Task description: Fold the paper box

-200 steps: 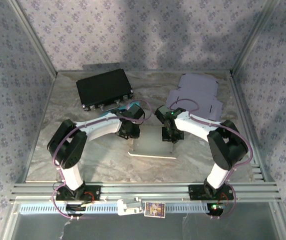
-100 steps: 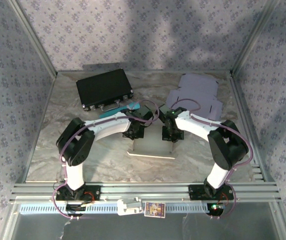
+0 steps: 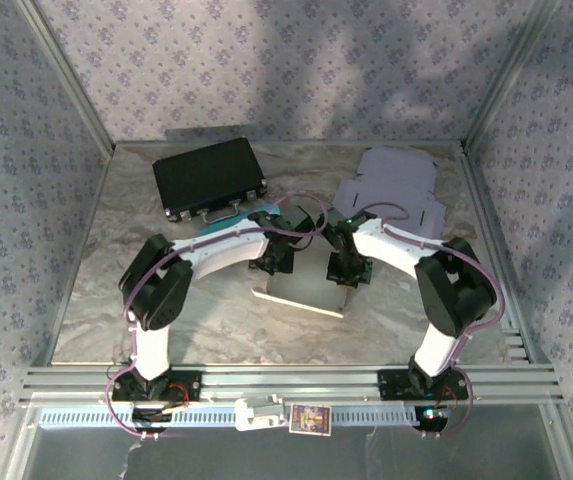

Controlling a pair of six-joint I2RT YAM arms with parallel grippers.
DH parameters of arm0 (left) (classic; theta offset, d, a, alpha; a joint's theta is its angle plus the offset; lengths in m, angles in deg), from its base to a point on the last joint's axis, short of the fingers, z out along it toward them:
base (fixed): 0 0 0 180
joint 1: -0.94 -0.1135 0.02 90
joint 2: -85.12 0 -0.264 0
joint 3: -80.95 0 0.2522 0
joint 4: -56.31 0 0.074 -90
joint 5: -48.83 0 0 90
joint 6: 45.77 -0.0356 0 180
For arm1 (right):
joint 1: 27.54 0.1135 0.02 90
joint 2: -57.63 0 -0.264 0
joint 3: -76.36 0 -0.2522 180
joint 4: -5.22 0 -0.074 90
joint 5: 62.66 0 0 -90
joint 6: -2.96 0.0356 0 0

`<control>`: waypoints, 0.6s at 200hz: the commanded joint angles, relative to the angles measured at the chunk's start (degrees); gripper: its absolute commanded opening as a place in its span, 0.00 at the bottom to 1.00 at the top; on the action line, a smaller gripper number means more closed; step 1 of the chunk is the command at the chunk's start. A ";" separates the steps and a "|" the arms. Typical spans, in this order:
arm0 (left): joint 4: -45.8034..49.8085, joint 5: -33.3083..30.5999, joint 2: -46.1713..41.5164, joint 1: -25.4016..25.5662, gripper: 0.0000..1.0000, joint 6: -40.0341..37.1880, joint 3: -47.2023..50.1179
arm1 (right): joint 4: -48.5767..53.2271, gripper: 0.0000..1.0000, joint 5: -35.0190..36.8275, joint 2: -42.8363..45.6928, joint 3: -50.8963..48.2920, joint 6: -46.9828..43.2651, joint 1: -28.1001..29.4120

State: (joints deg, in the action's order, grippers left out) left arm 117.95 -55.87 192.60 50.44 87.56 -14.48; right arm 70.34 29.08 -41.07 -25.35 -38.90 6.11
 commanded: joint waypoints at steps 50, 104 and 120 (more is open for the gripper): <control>4.22 1.65 -14.49 -10.96 0.68 1.75 -9.21 | 2.49 0.00 -11.35 0.55 -2.97 18.75 -6.11; 2.52 11.61 -23.57 -15.67 0.57 1.14 1.03 | -4.46 0.00 -17.43 6.40 -8.30 44.40 -7.75; -0.43 18.08 -25.01 -16.30 0.52 1.76 6.65 | -7.17 0.00 -18.82 7.36 -9.68 50.05 -7.72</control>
State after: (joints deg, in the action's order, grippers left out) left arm 119.13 -47.78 169.23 34.90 89.15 -14.77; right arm 66.86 13.74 -36.45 -33.08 -3.93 -1.89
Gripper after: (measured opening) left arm 0.544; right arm 0.061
